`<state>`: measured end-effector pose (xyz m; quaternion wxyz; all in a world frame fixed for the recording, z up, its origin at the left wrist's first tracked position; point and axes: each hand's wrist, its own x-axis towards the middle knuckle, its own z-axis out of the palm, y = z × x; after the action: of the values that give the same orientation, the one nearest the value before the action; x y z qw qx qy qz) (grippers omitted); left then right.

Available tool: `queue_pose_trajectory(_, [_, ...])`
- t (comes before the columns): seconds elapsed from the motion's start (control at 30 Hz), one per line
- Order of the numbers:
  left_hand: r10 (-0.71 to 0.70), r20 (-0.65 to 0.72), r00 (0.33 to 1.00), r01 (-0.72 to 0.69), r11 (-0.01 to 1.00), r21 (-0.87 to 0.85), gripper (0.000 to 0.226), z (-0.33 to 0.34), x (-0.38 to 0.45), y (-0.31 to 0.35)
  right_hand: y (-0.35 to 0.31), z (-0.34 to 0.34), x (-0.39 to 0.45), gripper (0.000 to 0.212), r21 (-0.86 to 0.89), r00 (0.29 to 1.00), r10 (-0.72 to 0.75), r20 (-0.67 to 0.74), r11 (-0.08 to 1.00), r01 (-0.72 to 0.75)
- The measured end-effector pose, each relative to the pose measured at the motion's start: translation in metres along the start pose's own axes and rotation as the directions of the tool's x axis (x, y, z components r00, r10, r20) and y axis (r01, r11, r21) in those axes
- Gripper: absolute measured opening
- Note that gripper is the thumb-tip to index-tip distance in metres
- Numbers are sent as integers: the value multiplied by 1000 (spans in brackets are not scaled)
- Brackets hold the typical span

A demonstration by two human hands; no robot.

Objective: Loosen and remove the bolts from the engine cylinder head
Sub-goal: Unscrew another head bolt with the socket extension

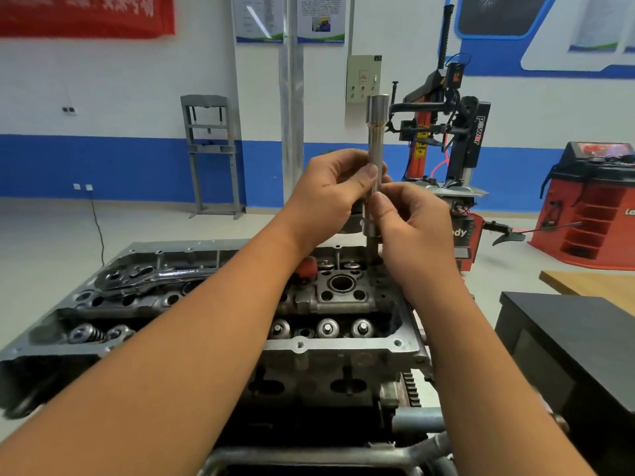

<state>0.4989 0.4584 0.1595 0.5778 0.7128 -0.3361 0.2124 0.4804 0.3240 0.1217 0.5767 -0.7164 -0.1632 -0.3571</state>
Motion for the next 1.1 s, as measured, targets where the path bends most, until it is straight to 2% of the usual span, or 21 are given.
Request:
queue_pose_trajectory(0.1, [15, -103, 995, -12, 999, 35, 14, 2, 0, -1, -2, -2, 0, 15, 84, 1000, 28, 13, 996, -29])
queue_pose_trajectory(0.13, [19, -135, 991, -14, 999, 32, 17, 3, -1, -2, -2, -2, 0, 9, 90, 999, 42, 10, 995, -42])
queue_pose_trajectory(0.2, [30, -165, 986, -23, 999, 49, 20, 6, 0, -2, -1, -3, -1, 13, 53, 999, 46, -21, 998, -44])
queue_pose_trajectory(0.27, [6, -108, 994, -7, 1000, -7, 18, 9, 1, -2, -1, -3, -2, 10, 63, 998, 26, -55, 998, -23])
queue_pose_trajectory(0.33, [-37, -17, 999, 35, 994, -99, 24, 11, 2, -1, -2, -3, -2, 10, 94, 1000, 7, -26, 996, -4])
queue_pose_trajectory(0.4, [-37, 26, 999, 40, 994, -100, 25, 11, 3, -1, -2, -2, -2, 16, 127, 999, 22, 27, 992, -26])
queue_pose_trajectory(0.47, [-8, 8, 1000, 9, 997, -77, 20, 11, 3, -1, -2, -3, -2, 17, 182, 997, 63, 42, 981, -70])
queue_pose_trajectory(0.53, [30, -72, 997, -32, 999, -19, 11, 9, 2, -2, 0, -5, -1, 8, 187, 996, 90, -3, 978, -88])
queue_pose_trajectory(0.63, [37, -179, 983, -39, 999, -5, 8, 6, 1, -4, 1, -4, -3, 19, 113, 995, 55, -81, 993, -45])
queue_pose_trajectory(0.7, [3, -148, 989, -11, 999, -51, 8, 5, 1, -5, 2, -3, -3, 17, 107, 995, 42, -96, 994, -31])
queue_pose_trajectory(0.8, [-57, -35, 998, 53, 991, -120, 25, 5, 1, -4, 4, -2, -1, 14, 69, 996, 38, -84, 997, -32])
queue_pose_trajectory(0.87, [-74, 7, 997, 74, 984, -160, 28, 4, 0, -3, 3, -1, 0, 17, 80, 998, 19, -58, 997, -14])
queue_pose_trajectory(0.97, [-41, -52, 998, 35, 994, -105, 13, 5, -1, -4, 1, -3, 1, 20, 180, 999, 41, -27, 983, -35])
queue_pose_trajectory(1.03, [-27, -91, 995, 19, 996, -87, 7, 4, -2, -5, 2, -5, 0, 12, 234, 998, 67, -5, 970, -64])
queue_pose_trajectory(1.1, [-25, -77, 997, 17, 994, -108, 10, 4, -1, -6, 1, -5, -1, 10, 183, 999, 43, 1, 982, -43])
